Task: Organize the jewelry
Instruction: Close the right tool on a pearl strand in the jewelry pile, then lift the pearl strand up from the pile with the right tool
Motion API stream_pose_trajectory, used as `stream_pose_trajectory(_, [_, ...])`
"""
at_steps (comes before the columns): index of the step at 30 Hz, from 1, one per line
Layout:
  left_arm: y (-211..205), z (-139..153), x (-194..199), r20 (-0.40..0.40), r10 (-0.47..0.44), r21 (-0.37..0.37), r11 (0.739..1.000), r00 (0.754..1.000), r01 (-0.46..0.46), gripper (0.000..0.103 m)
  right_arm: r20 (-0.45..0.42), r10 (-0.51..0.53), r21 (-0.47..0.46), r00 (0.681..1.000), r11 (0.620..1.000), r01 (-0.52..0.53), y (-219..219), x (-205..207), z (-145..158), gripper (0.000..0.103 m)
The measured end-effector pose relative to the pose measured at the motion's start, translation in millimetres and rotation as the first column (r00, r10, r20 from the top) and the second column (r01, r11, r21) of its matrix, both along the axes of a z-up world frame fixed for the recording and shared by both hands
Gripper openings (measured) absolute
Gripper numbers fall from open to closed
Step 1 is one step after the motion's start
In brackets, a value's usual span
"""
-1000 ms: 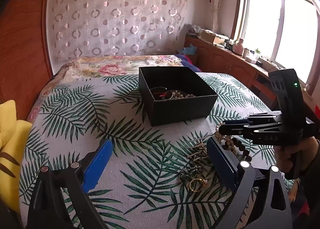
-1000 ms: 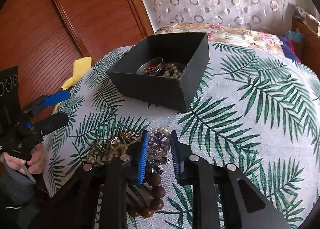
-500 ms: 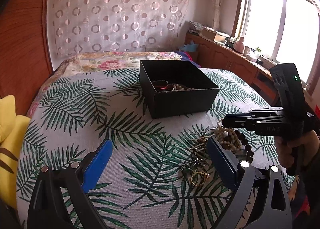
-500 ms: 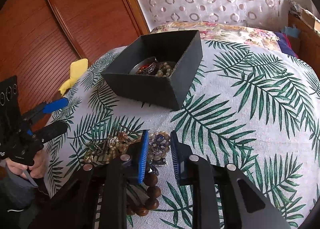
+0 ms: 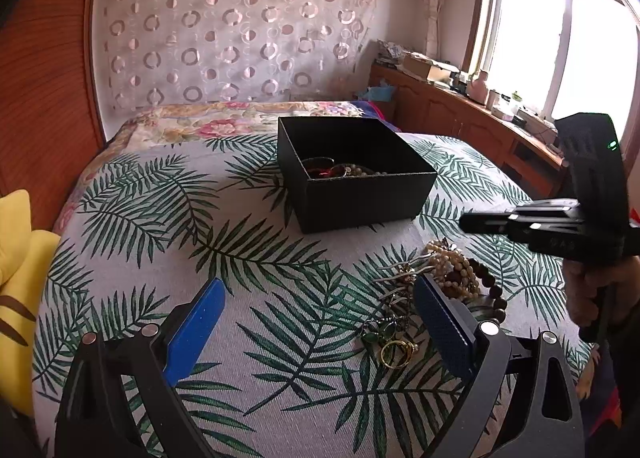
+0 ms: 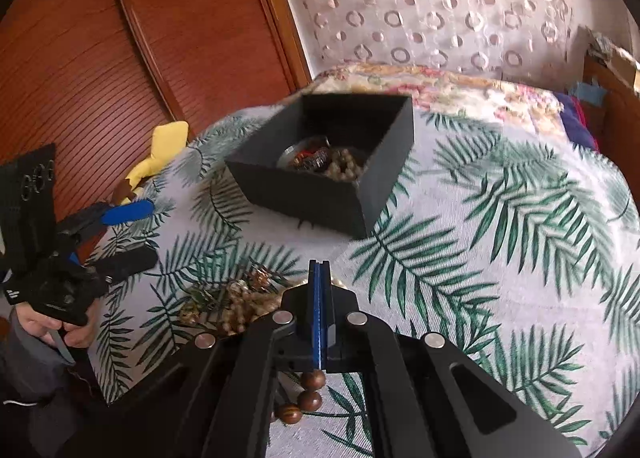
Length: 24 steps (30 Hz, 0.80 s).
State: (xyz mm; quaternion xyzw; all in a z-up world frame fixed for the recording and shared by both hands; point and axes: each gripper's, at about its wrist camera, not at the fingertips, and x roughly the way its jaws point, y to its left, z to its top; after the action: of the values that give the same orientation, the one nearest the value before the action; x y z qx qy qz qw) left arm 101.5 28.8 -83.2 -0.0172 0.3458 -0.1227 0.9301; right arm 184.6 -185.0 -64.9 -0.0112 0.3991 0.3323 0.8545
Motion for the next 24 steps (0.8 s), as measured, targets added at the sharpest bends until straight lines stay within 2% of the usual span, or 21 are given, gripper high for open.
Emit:
stream_pose_trajectory(6, [0,-3,-1,-0.003,-0.002,0.000,1.000,1.000,0.002,0.091,0.063,0.001,-0.010,0.998,1.000,-0.001,-2,-7,21,0.000])
stream_pose_trajectory(15, [3,-6,-5,-0.007,0.002,-0.007,1.000,1.000,-0.002,0.091,0.038,0.031,-0.081,0.999,0.996,-0.027,16,-22,0,0.004])
stream_pose_trajectory(16, [5,-6,-6,-0.008,0.004,-0.009,1.000,1.000,-0.004,0.091,0.033,0.043,-0.079,0.999,0.996,-0.040,19,-27,-3,0.010])
stream_pose_trajectory(17, [5,-6,-7,-0.008,0.006,-0.011,1.000,1.000,-0.006,0.091,0.029,0.045,-0.081,0.999,0.996,-0.042,21,-30,-5,0.020])
stream_pose_trajectory(18, [6,-7,-8,-0.009,0.008,-0.012,1.000,1.000,-0.008,0.091,0.032,0.043,-0.084,0.999,0.996,-0.041,22,-33,-7,0.024])
stream_pose_trajectory(22, [9,-7,-8,-0.010,0.016,-0.018,1.000,1.000,-0.016,0.091,0.066,0.040,-0.137,0.997,0.990,-0.031,30,-36,-7,0.026])
stream_pose_trajectory(24, [10,-7,-9,-0.010,0.017,-0.019,1.000,1.000,-0.017,0.091,0.091,0.046,-0.202,0.995,0.979,-0.026,38,-37,-10,0.026])
